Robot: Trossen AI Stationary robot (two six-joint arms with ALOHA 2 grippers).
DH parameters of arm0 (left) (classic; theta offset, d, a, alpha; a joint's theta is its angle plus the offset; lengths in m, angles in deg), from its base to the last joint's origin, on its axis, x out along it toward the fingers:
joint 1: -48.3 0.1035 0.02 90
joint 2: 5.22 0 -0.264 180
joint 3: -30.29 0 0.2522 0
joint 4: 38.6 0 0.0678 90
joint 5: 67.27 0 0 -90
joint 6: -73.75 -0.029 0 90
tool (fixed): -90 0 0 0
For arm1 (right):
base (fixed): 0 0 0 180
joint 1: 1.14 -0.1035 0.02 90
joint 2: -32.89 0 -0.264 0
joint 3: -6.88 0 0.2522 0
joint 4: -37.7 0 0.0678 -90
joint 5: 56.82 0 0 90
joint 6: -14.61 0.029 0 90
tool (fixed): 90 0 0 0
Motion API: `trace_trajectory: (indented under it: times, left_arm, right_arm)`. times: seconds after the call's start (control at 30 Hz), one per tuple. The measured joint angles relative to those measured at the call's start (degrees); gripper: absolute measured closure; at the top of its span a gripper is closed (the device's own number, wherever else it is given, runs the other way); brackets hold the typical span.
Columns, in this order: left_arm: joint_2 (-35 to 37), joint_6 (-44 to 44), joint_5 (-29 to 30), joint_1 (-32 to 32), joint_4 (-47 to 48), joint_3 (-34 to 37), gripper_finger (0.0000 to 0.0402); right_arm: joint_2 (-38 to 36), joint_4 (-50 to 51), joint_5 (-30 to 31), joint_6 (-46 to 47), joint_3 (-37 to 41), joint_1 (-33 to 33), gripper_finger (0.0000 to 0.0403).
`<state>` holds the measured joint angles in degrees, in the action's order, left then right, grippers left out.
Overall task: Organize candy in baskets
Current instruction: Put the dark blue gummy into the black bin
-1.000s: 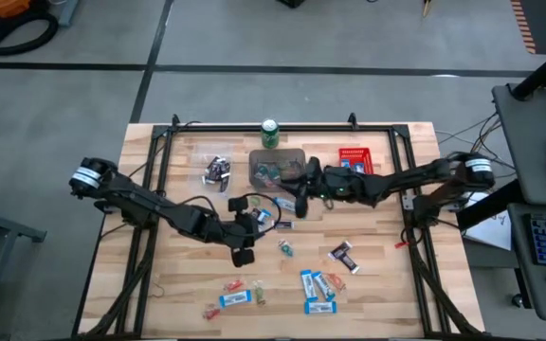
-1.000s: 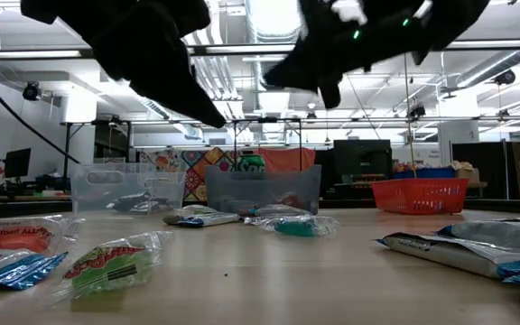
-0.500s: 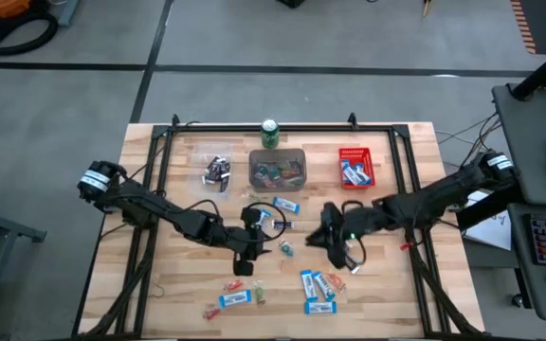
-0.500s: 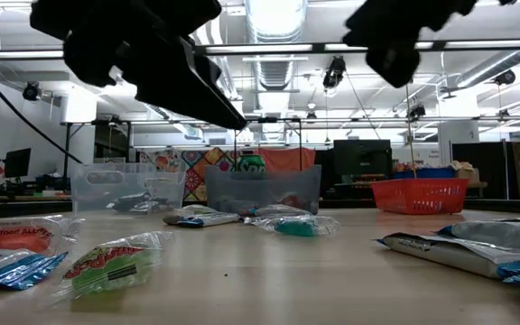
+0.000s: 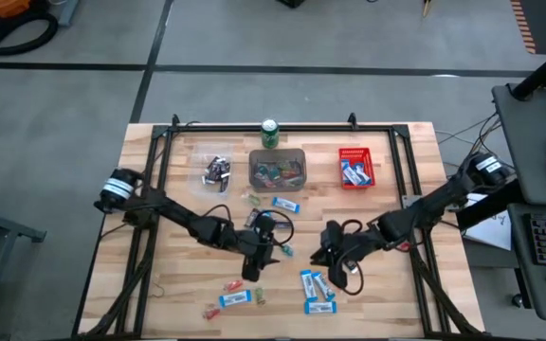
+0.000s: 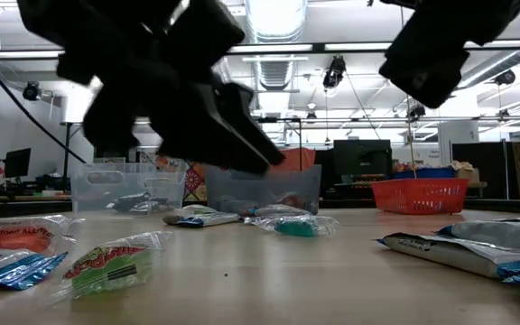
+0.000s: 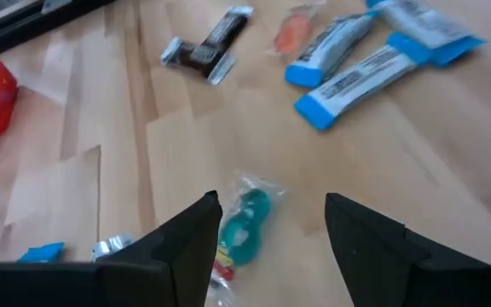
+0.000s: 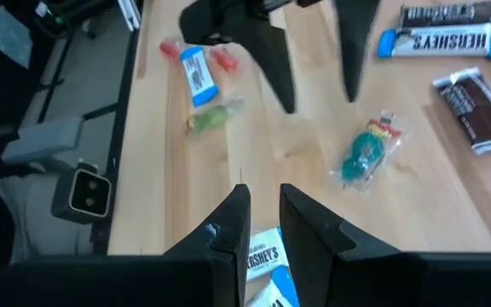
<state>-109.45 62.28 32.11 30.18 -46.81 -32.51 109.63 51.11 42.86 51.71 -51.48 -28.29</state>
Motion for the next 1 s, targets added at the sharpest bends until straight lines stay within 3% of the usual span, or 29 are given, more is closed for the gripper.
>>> trace_trajectory:
  times: [0.2, 0.57, 0.73, 0.9, 1.0]
  left_arm:
    - [-4.45, 0.01, 0.05, 2.06, -5.9, 0.0, 0.0211]
    - [-10.35, 0.16, 0.54, 2.88, -7.12, -0.18, 0.0224]
    - [-10.29, -0.13, 0.51, 2.79, -6.67, -0.22, 0.0281]
    - [-9.34, -2.25, 0.54, 2.78, -5.52, -0.12, 0.0381]
    - [-7.63, -2.84, 1.58, 3.09, -3.94, 0.07, 0.039]
  right_arm:
    - [0.74, 0.22, 0.0, -0.06, 0.0, 0.02, 0.0344]
    - [0.71, 0.27, 0.91, -1.27, 0.0, 0.03, 0.0344]
    - [0.71, 0.39, 1.06, -2.1, 0.0, 0.04, 0.0344]
    - [0.69, 0.35, 1.49, -3.27, 0.0, 0.04, 0.0344]
    - [0.69, 0.34, 2.38, -3.44, 0.0, 0.04, 0.0344]
